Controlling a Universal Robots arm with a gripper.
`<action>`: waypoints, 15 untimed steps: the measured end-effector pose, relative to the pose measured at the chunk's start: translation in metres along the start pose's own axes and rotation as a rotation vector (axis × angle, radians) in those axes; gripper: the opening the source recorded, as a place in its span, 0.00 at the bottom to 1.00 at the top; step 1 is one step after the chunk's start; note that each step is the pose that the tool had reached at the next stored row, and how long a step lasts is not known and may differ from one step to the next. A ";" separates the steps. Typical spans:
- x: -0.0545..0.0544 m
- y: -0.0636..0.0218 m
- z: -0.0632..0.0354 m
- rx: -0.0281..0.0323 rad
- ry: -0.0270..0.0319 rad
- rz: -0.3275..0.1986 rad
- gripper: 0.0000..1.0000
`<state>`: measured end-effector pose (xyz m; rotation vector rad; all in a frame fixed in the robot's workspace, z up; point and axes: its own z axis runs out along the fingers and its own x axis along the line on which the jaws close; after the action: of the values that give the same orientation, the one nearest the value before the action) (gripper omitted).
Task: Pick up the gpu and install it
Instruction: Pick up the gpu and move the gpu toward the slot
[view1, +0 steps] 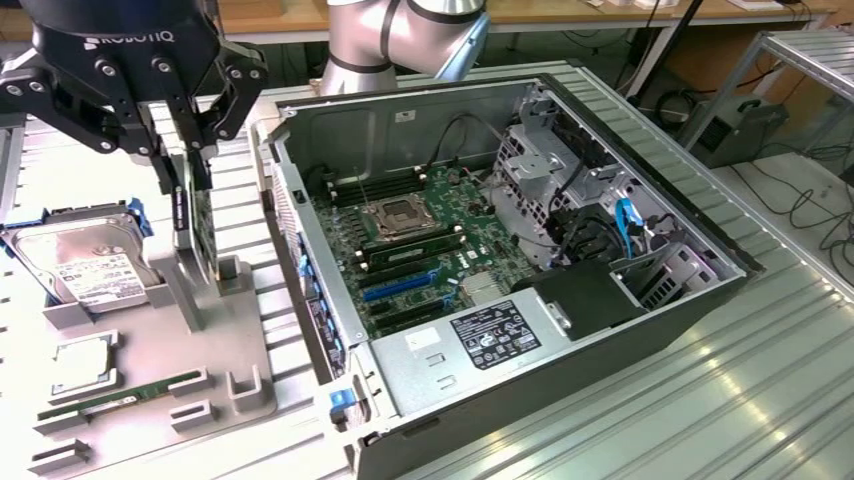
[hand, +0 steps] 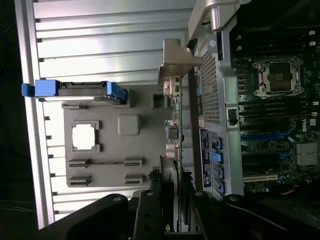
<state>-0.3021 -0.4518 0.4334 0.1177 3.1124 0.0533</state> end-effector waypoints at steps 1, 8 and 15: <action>0.000 0.0000 -0.0006 0.0000 0.0000 0.000 0.26; 0.000 0.0002 -0.0049 0.0000 0.0000 0.000 0.26; 0.000 0.0003 -0.0089 0.0000 0.0000 0.000 0.26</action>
<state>-0.3021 -0.4518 0.4423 0.1177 3.1124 0.0533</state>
